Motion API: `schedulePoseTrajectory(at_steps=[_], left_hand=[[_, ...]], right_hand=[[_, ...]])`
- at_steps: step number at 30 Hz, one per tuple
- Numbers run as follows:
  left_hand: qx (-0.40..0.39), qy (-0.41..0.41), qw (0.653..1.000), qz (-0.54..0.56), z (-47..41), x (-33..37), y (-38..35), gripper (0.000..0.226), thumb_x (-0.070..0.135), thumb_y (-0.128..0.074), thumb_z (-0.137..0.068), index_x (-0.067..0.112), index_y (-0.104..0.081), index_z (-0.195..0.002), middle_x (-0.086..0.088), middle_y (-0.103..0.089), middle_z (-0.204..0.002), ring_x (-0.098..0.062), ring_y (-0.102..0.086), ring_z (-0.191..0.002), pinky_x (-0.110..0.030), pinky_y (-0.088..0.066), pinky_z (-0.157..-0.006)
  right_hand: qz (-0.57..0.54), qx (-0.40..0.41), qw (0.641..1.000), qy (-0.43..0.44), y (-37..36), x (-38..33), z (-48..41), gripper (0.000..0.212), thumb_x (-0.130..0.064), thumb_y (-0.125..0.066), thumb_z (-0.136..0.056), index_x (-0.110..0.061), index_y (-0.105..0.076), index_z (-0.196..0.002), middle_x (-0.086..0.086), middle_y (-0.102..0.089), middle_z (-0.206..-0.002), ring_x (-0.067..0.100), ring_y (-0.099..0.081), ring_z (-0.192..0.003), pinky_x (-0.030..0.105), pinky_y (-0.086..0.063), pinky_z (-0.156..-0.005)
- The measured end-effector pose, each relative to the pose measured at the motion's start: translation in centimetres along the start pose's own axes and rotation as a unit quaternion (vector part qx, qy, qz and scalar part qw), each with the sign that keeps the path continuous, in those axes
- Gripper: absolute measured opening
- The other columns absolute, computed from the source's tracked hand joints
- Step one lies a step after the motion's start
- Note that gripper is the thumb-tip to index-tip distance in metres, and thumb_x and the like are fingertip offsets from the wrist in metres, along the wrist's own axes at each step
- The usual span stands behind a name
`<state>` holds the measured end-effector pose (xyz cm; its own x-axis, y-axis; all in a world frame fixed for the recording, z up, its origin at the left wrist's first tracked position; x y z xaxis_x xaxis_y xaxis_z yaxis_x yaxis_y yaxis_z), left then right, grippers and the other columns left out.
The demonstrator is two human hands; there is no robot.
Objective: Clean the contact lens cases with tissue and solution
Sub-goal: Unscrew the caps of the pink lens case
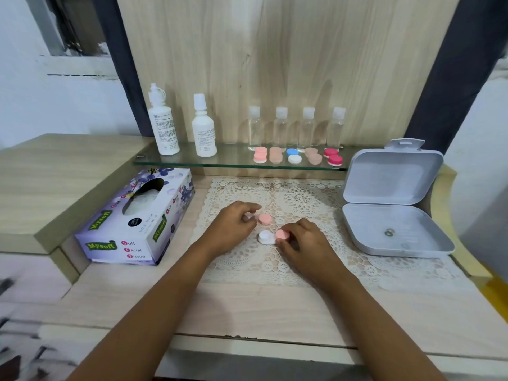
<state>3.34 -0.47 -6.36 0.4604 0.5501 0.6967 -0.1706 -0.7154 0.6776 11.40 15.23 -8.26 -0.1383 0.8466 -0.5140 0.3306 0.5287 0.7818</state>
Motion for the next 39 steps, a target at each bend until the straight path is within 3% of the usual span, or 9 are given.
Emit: schedulePoseTrajectory(at_steps=[3, 7, 12, 18, 24, 30, 36, 39], left_hand=[[-0.016, -0.021, 0.999, -0.019, 1.5, 0.2, -0.3, 0.028, 0.029, -0.056, -0.092, 0.018, -0.064, -0.116, 0.005, -0.059, -0.110, -0.006, -0.054, -0.096, -0.016, -0.040, -0.080], [-0.036, -0.033, 0.997, -0.061, 2.4, 0.0, -1.2, 0.038, 0.047, -0.066, -0.080, 0.025, -0.065, -0.111, 0.014, -0.056, -0.104, -0.007, -0.049, -0.102, -0.030, -0.040, -0.093], [-0.015, -0.052, 0.997, -0.058, 2.3, -0.3, -1.5, 0.023, 0.040, -0.069, -0.080, 0.029, -0.068, -0.100, 0.021, -0.054, -0.093, -0.009, -0.049, -0.097, -0.043, -0.040, -0.094], [-0.013, -0.050, 0.997, -0.060, 2.1, -0.4, -1.7, 0.024, 0.040, -0.068, -0.081, 0.029, -0.067, -0.102, 0.021, -0.053, -0.095, -0.007, -0.048, -0.097, -0.041, -0.039, -0.095], [-0.017, -0.057, 0.996, -0.068, 2.0, -0.5, -1.7, 0.026, 0.037, -0.067, -0.082, 0.026, -0.068, -0.106, 0.018, -0.056, -0.100, -0.006, -0.048, -0.098, -0.040, -0.040, -0.095], [-0.018, -0.055, 0.996, -0.070, 2.0, -0.6, -1.8, 0.026, 0.037, -0.066, -0.083, 0.027, -0.067, -0.107, 0.017, -0.057, -0.104, -0.008, -0.049, -0.101, -0.043, -0.039, -0.096], [-0.013, -0.055, 0.996, -0.067, 2.1, -0.6, -1.8, 0.027, 0.040, -0.066, -0.082, 0.028, -0.067, -0.106, 0.020, -0.054, -0.101, -0.008, -0.049, -0.102, -0.044, -0.039, -0.096], [-0.014, -0.056, 0.996, -0.071, 2.0, -0.6, -1.8, 0.027, 0.038, -0.066, -0.083, 0.028, -0.066, -0.108, 0.018, -0.056, -0.102, -0.009, -0.049, -0.102, -0.043, -0.039, -0.096]], right_hand=[[-0.001, 0.000, 1.000, -0.001, 0.0, 0.0, 0.0, 0.026, -0.029, -0.058, -0.087, -0.015, -0.063, -0.108, -0.001, -0.051, -0.094, 0.021, -0.050, -0.095, 0.037, -0.043, -0.085], [-0.010, 0.003, 1.000, -0.004, 0.0, 0.0, 0.1, 0.025, -0.029, -0.059, -0.086, -0.015, -0.064, -0.106, 0.002, -0.054, -0.095, 0.022, -0.051, -0.096, 0.039, -0.043, -0.086], [-0.009, -0.002, 1.000, -0.014, 0.0, 0.0, 0.1, 0.027, -0.031, -0.060, -0.085, -0.015, -0.063, -0.108, 0.000, -0.053, -0.096, 0.022, -0.051, -0.098, 0.038, -0.043, -0.088], [-0.048, -0.010, 0.998, -0.049, 0.0, 0.0, -0.1, 0.029, -0.033, -0.067, -0.081, -0.014, -0.064, -0.101, -0.004, -0.050, -0.091, 0.018, -0.050, -0.095, 0.038, -0.044, -0.088], [-0.049, -0.014, 0.999, -0.007, 0.1, 0.0, 0.0, 0.019, -0.025, -0.062, -0.085, -0.012, -0.065, -0.098, -0.001, -0.053, -0.092, 0.018, -0.050, -0.091, 0.042, -0.043, -0.086], [-0.029, -0.021, 0.999, 0.004, -0.1, 0.0, 0.5, 0.037, -0.034, -0.044, -0.082, -0.019, -0.064, -0.110, -0.004, -0.052, -0.100, 0.017, -0.052, -0.098, 0.043, -0.044, -0.087], [-0.058, -0.010, 0.998, -0.019, 0.2, 0.0, 0.0, 0.044, -0.029, -0.064, -0.084, -0.012, -0.057, -0.124, -0.005, -0.048, -0.099, 0.018, -0.053, -0.099, 0.036, -0.044, -0.091], [-0.045, -0.011, 0.999, -0.006, 0.3, 0.0, 0.1, 0.043, -0.030, -0.056, -0.086, -0.014, -0.056, -0.126, 0.000, -0.057, -0.108, 0.019, -0.052, -0.106, 0.036, -0.042, -0.093]])
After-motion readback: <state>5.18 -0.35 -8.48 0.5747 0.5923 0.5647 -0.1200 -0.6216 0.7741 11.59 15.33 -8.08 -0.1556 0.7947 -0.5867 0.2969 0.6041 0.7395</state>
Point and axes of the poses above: each hand's wrist, its own z-axis away from the middle knuckle, its own y-axis out of the back of the hand, x = y × z, the point moved 2 cm from there along -z, towards the middle knuckle
